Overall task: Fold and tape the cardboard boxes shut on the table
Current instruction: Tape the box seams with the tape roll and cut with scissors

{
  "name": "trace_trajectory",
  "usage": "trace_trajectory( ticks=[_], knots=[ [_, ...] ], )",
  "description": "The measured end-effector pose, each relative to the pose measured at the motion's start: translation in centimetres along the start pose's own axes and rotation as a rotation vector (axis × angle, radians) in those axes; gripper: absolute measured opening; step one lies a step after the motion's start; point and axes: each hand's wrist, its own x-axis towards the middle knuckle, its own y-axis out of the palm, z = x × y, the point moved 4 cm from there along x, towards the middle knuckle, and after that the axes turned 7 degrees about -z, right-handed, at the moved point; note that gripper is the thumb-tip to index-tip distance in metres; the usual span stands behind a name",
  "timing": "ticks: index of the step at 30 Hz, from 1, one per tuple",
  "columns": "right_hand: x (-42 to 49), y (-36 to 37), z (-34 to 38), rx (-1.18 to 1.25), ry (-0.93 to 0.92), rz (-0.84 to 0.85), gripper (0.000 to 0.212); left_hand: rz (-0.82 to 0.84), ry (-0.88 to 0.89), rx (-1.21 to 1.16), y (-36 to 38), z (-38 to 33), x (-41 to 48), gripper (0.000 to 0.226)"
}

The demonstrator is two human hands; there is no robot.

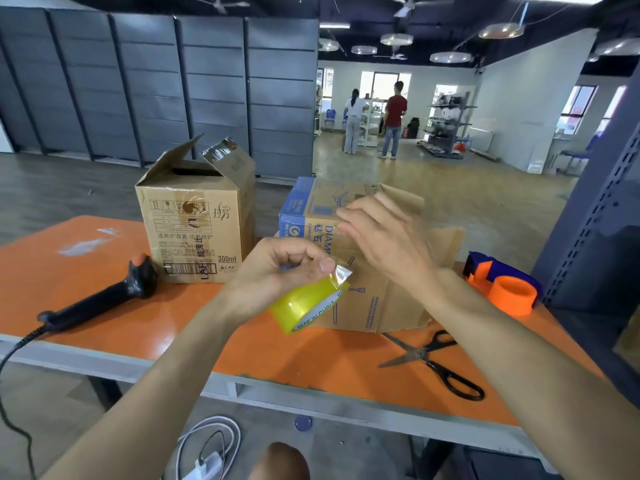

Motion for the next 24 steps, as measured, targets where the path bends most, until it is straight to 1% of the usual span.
trace_trajectory(
  ticks=[2,4,6,12,13,14,17,19,22,24],
  knots=[
    [-0.3,0.0,0.4,-0.041,-0.031,-0.016,0.028,0.001,-0.002,-0.005,0.0,0.1,0.0,0.020],
    [-0.6,0.1,0.6,-0.064,-0.042,0.001,0.033,0.001,-0.004,-0.003,0.0,0.1,0.0,0.015],
    [-0.9,0.2,0.8,-0.092,-0.040,0.021,0.039,-0.001,-0.006,-0.005,0.0,0.2,0.1,0.014],
    [-1.6,0.1,1.0,-0.094,-0.018,0.158,0.066,0.003,-0.016,0.004,0.1,0.6,-0.2,0.019],
    [-1.6,0.1,1.0,-0.087,-0.001,0.159,0.068,0.005,-0.015,0.004,0.2,0.6,-0.2,0.021],
    [-1.6,0.0,1.0,-0.077,0.013,0.141,0.065,0.003,-0.016,-0.001,0.2,0.6,-0.2,0.022],
    [-1.1,-0.4,0.5,-0.065,0.041,0.042,0.043,-0.007,-0.029,-0.009,0.3,0.6,-0.2,0.022],
    [-1.1,-0.5,-0.2,-0.080,0.079,0.033,0.038,-0.003,-0.038,-0.008,0.2,0.7,-0.2,0.020],
    [-2.1,-0.5,-1.0,-0.082,0.102,0.076,0.043,0.007,-0.047,-0.042,0.4,0.9,-0.2,0.015],
    [-3.0,-0.3,-1.1,-0.057,0.118,0.134,0.056,0.011,-0.053,-0.055,0.7,1.2,-0.2,0.013]
  ],
)
